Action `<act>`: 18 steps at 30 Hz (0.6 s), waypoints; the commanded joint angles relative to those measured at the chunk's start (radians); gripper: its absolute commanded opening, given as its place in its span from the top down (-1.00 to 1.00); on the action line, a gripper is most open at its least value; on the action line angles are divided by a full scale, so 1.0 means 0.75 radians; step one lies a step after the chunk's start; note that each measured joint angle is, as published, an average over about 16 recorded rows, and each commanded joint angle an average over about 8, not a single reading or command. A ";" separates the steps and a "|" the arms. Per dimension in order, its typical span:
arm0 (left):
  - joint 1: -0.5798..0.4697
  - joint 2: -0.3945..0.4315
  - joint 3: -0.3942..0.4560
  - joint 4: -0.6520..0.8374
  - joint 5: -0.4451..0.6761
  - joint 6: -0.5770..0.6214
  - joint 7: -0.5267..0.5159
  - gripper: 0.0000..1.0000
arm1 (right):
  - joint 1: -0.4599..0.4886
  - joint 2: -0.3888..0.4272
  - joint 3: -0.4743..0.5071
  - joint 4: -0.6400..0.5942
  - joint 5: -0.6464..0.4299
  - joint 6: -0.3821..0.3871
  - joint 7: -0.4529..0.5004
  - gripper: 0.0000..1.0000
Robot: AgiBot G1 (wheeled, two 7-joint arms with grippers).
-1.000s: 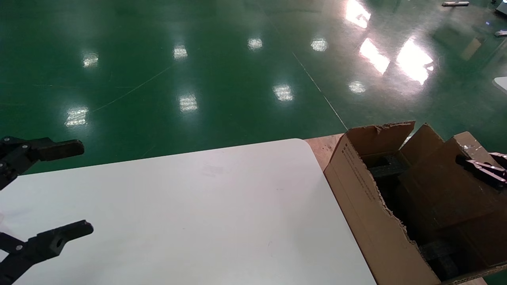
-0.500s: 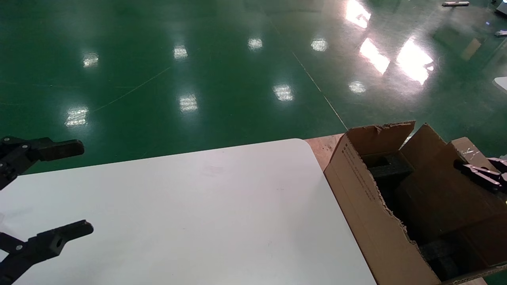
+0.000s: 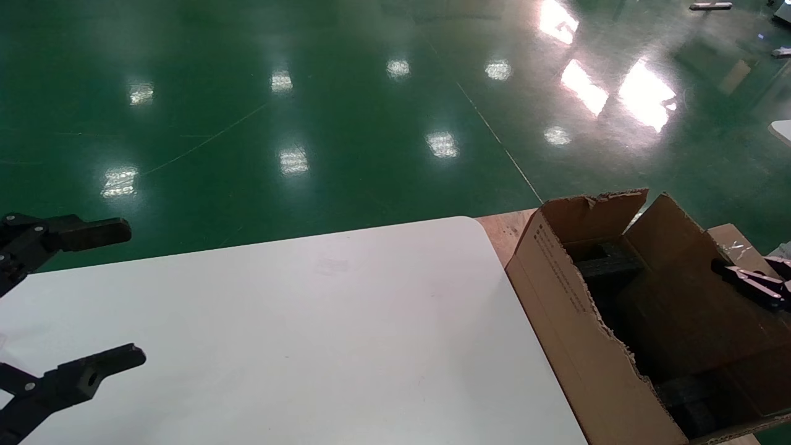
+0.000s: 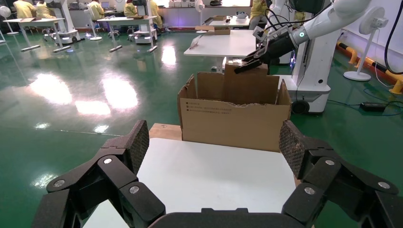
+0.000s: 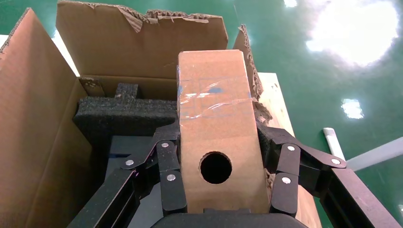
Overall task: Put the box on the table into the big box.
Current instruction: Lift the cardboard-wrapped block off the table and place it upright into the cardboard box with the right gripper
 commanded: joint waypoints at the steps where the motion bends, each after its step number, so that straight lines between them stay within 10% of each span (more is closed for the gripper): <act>1: 0.000 0.000 0.000 0.000 0.000 0.000 0.000 -1.00 | 0.010 0.001 0.010 -0.013 -0.017 0.002 -0.012 1.00; 18: 0.000 0.000 0.000 0.000 0.000 0.000 0.000 -1.00 | 0.026 0.000 0.087 -0.008 -0.041 0.052 -0.050 1.00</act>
